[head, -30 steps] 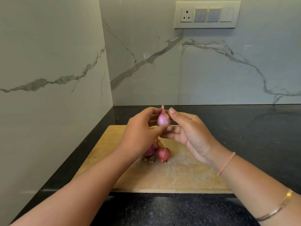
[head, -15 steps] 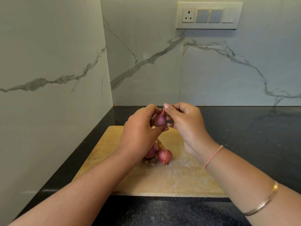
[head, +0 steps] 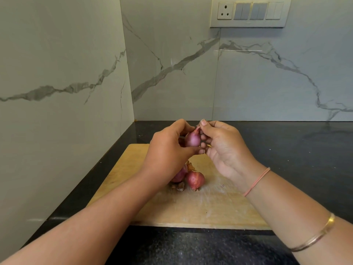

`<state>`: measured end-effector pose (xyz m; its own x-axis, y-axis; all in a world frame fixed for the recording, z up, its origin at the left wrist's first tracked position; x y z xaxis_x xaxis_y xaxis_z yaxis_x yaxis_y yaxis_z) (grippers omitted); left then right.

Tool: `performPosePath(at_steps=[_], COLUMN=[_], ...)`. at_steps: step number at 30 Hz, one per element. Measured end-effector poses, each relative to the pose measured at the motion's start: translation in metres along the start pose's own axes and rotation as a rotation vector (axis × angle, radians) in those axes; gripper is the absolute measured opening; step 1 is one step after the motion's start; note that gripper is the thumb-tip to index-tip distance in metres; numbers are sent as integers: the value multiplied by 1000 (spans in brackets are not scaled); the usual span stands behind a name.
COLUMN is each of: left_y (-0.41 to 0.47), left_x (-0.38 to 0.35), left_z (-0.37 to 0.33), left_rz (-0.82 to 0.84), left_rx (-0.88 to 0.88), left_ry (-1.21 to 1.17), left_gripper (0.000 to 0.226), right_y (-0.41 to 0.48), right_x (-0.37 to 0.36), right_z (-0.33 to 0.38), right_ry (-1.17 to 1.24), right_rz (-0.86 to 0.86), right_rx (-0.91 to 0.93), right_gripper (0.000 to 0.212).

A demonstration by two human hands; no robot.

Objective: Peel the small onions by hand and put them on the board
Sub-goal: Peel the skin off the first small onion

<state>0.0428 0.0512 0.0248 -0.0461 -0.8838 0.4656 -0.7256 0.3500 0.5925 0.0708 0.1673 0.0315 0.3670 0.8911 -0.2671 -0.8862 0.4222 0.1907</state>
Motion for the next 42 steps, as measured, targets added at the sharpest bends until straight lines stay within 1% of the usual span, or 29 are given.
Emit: performPosePath(at_steps=[3, 4, 7, 12, 18, 23, 26, 34, 36, 42], left_y=[1, 1, 1, 0, 1, -1, -1, 1, 1, 4], left_x=[0, 0, 0, 2, 5, 5, 5, 5, 4, 2], left_z=[1, 2, 3, 4, 1, -2, -3, -3, -3, 4], left_rz=[-6, -9, -15, -45, -83, -78, -86, -99, -98, -68], left_rx=[47, 58, 51, 23, -31, -83, -111, -144, -122, -19], left_ry=[-112, -133, -124, 12, 167, 272, 318, 340, 308, 75], left_gripper=[35, 36, 36, 35, 29, 26, 24, 25, 26, 27], right_y=[-1, -2, -3, -2, -5, -7, -8, -6, -6, -7], right_x=[-1, -1, 1, 8, 7, 7, 6, 5, 4, 3], right_z=[2, 2, 0, 6, 8, 9, 10, 9, 9, 9], right_ry=[126, 122, 2, -176, -333, -328, -267, -47, 32, 191], right_rz=[21, 27, 20, 10, 39, 41, 58, 98, 98, 56], right_rx=[-29, -13, 77, 221, 276, 299, 261, 61, -1, -116], right_gripper=[24, 25, 25, 24, 20, 20, 22, 18, 19, 23])
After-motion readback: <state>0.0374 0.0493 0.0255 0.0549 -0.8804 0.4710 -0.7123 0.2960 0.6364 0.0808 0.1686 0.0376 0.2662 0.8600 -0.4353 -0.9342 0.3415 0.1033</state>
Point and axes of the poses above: each hand's wrist, its own y-axis towards the middle knuckle, its own x-axis out of the back of the hand, z = x × y, the point moved 2 cm from there along y, towards the middle knuckle, and after that the axes turned 2 degrees about x, right-handed, at the moved point
